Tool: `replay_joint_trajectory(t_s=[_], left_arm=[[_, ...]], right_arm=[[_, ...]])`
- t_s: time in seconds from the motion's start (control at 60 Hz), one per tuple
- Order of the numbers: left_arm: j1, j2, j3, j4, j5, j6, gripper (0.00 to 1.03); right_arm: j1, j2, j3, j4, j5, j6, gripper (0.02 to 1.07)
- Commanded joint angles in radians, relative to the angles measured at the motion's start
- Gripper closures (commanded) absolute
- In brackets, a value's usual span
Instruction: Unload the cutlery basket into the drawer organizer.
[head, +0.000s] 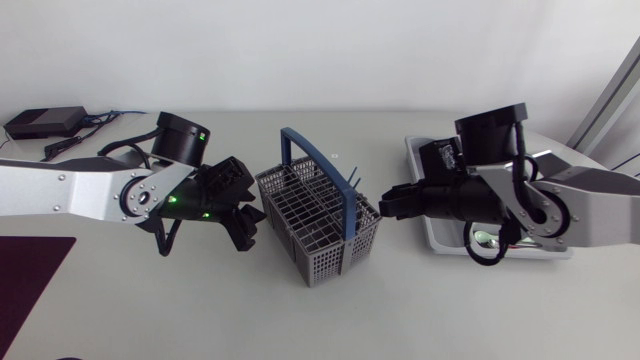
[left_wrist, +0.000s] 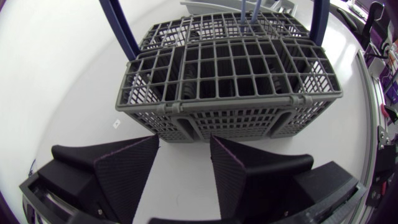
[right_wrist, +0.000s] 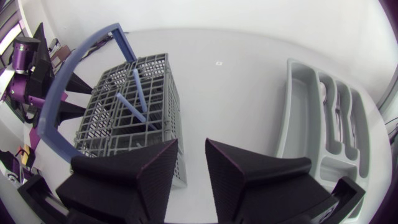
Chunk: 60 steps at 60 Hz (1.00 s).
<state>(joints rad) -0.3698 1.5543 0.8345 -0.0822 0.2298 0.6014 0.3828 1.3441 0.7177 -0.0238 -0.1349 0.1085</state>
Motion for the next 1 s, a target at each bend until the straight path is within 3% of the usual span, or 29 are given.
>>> replay_joint_trajectory(t_s=[0.0,0.25,0.467,0.617,0.783,0.883,0.983], left_arm=[[0.0,0.043,0.052,0.022,0.003,-0.018,0.26],[0.012,0.082,0.104,0.036,0.003,-0.032,0.26],[0.034,0.15,0.172,0.042,0.003,-0.037,0.26],[0.057,0.17,0.189,0.042,0.003,-0.041,0.26],[0.089,0.079,0.135,0.024,0.005,-0.037,0.26],[0.088,0.009,0.077,0.024,0.005,-0.031,0.24],[0.088,-0.034,0.037,0.024,0.006,-0.029,0.23]], right_arm=[[-0.016,0.064,-0.02,0.021,-0.022,0.028,0.7],[0.013,0.084,-0.018,-0.038,-0.112,0.065,0.7],[0.111,-0.006,-0.029,-0.107,-0.117,0.109,0.71],[0.105,-0.06,-0.034,-0.119,-0.08,0.072,0.71],[0.059,-0.122,-0.044,-0.088,-0.127,-0.04,0.7],[0.054,-0.128,-0.072,-0.002,-0.143,-0.115,0.65],[0.036,-0.095,-0.052,0.035,-0.21,-0.147,0.65]])
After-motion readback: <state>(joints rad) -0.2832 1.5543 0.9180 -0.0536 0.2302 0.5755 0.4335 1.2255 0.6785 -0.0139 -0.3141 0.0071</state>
